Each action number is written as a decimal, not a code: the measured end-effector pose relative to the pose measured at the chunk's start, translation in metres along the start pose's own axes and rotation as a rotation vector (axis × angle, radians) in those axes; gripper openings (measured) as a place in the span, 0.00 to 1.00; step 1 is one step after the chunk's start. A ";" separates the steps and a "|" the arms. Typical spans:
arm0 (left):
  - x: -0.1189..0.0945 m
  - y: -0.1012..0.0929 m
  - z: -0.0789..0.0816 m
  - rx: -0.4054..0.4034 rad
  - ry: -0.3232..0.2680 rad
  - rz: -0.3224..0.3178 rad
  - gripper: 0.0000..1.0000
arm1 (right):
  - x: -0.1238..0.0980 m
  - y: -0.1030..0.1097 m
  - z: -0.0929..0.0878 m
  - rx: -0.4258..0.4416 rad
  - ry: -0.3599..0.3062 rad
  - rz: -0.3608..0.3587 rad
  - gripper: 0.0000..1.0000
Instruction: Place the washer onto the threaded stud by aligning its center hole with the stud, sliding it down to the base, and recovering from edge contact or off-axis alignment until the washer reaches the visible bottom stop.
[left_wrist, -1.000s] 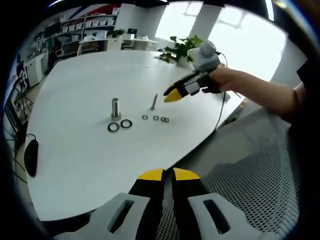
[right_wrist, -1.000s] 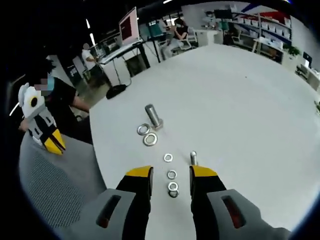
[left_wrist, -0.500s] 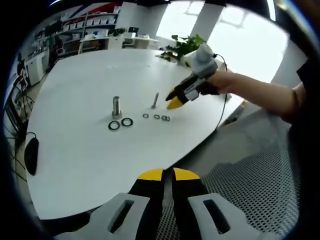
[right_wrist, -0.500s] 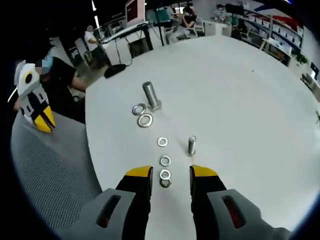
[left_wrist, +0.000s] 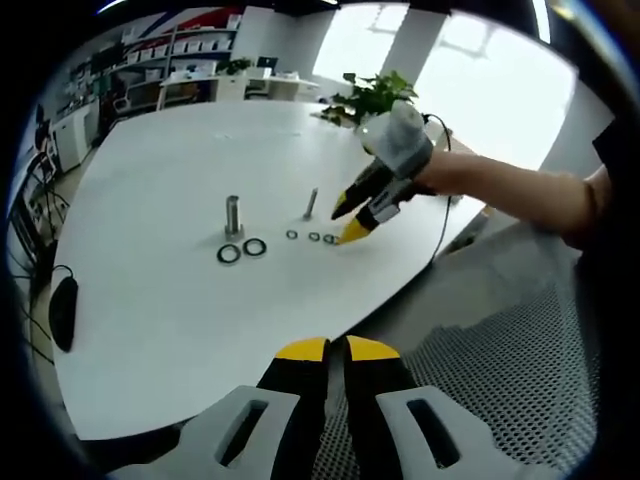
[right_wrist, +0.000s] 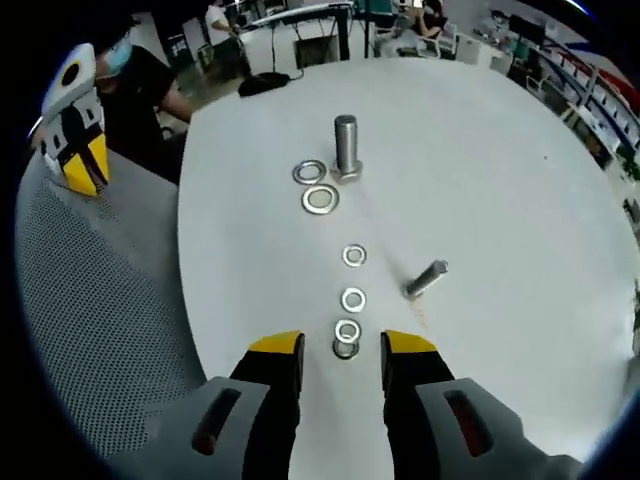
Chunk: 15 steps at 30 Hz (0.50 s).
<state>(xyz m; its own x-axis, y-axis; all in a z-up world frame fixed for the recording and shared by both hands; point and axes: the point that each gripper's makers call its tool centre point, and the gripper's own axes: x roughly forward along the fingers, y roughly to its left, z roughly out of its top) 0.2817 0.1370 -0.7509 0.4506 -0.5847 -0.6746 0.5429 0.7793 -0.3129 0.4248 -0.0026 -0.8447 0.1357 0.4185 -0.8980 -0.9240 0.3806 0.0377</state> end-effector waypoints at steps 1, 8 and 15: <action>0.000 0.000 0.000 0.000 0.001 0.000 0.03 | 0.000 0.001 -0.001 -0.002 0.004 0.003 0.33; 0.000 0.000 0.000 0.001 0.003 0.000 0.03 | 0.001 -0.001 -0.008 -0.005 0.033 0.013 0.33; 0.000 0.000 0.002 0.001 -0.011 -0.001 0.03 | 0.003 0.002 -0.012 -0.021 0.057 0.020 0.33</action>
<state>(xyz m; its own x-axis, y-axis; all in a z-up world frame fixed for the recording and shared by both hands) 0.2832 0.1367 -0.7493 0.4576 -0.5879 -0.6670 0.5439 0.7786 -0.3130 0.4191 -0.0106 -0.8523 0.0975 0.3780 -0.9206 -0.9338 0.3548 0.0468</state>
